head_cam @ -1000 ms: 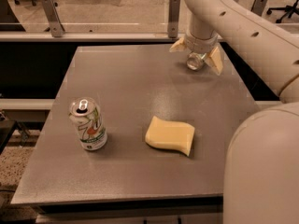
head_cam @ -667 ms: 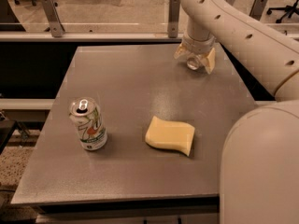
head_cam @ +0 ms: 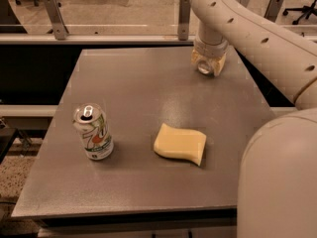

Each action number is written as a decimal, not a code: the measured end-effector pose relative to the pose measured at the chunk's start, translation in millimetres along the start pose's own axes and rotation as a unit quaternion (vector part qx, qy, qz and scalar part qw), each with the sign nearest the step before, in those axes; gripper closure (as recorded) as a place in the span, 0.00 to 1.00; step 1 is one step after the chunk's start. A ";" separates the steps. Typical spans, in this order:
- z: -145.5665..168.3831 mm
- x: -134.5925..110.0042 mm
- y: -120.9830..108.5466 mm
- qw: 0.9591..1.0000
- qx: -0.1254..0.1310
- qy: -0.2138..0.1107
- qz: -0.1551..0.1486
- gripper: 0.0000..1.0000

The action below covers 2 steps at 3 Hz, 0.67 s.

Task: Pick green can

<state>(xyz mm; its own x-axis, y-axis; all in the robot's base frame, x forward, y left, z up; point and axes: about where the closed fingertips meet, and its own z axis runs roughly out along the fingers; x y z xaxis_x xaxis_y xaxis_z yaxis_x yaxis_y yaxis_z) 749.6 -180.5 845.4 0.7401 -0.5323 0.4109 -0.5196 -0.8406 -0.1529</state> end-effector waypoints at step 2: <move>-76.3 -30.5 9.2 0.999 0.036 -0.024 -0.008 1.00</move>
Offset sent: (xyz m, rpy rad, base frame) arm -0.0858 0.0227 0.0869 0.1066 -0.0041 0.0657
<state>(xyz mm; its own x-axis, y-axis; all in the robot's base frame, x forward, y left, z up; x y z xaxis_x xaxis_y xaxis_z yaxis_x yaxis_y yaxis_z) 689.8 -164.3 900.1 0.7686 -0.5220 0.3699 -0.4772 -0.8528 -0.2121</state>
